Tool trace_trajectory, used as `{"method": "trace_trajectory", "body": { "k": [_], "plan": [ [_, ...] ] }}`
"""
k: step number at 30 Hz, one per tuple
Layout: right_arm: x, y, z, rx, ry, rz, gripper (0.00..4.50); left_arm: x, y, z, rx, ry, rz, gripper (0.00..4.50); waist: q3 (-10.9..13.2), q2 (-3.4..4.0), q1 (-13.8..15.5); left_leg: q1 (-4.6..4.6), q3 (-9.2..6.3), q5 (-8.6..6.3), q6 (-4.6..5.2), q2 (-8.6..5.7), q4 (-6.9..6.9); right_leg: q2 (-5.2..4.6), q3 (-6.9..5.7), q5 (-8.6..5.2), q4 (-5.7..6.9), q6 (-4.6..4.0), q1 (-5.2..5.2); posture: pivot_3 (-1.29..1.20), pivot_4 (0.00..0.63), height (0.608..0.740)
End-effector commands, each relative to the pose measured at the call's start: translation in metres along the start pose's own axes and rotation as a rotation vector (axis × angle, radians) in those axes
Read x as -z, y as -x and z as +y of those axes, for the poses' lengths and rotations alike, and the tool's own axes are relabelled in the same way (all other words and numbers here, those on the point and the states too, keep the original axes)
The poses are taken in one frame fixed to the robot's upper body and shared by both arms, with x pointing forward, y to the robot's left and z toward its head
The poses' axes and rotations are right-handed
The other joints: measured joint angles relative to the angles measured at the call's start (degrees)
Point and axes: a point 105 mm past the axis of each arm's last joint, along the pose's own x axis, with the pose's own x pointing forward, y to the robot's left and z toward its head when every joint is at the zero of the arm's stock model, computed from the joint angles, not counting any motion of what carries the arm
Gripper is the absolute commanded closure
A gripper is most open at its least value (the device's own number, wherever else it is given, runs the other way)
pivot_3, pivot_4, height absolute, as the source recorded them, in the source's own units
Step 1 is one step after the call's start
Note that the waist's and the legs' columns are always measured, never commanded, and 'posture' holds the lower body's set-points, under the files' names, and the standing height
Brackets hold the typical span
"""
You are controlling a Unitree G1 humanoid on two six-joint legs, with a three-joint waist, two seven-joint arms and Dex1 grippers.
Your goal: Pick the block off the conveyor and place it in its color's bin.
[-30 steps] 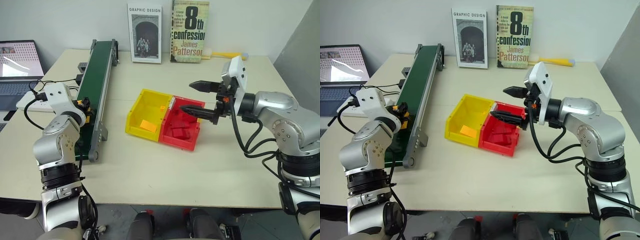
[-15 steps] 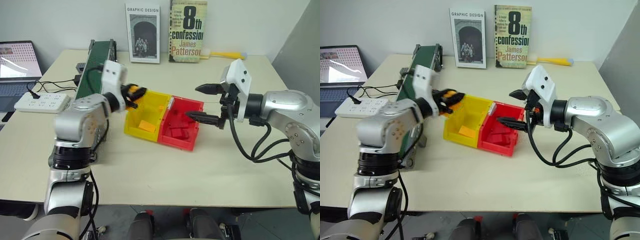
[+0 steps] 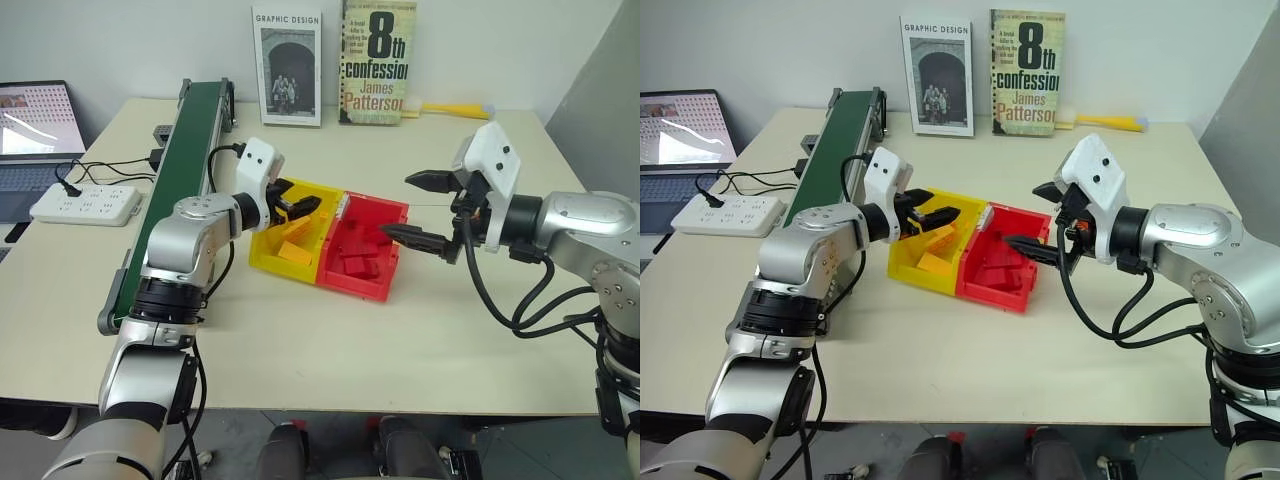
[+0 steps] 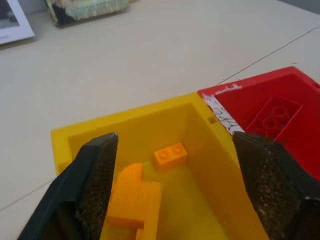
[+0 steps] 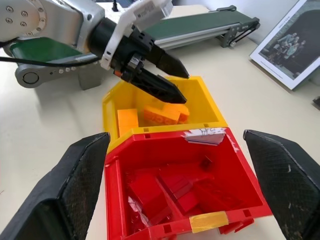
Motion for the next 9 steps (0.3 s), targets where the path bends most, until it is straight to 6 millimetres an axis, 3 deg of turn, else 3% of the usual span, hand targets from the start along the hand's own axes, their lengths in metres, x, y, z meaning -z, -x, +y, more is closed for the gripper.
{"method": "trace_trajectory", "body": {
  "k": [1,5,9],
  "plan": [
    [0.006,0.013,-0.014,0.034,0.033,0.019,0.0,-0.021,0.043,0.017,0.06,-0.172,0.02,0.04,0.03,0.02,-0.37,0.0,0.0,0.0,0.0,0.01,-0.04,0.05,0.01,0.0,-0.01,0.0,-0.03,0.0,0.15,0.74],
    [0.023,0.019,-0.019,-0.014,0.039,0.075,0.0,-0.022,0.083,0.031,0.087,-0.287,0.105,0.04,0.1,0.13,-0.2,0.02,0.02,0.0,0.01,0.02,-0.05,0.05,-0.01,-0.01,0.0,-0.02,-0.03,0.0,0.15,0.74],
    [0.032,0.019,-0.026,-0.028,0.04,0.087,0.0,-0.017,0.105,0.035,0.102,-0.309,0.151,0.04,0.11,0.15,-0.02,0.02,0.07,-0.01,0.02,0.02,-0.01,0.05,0.0,-0.01,-0.02,-0.02,-0.01,0.0,0.15,0.74]
  ]
}}
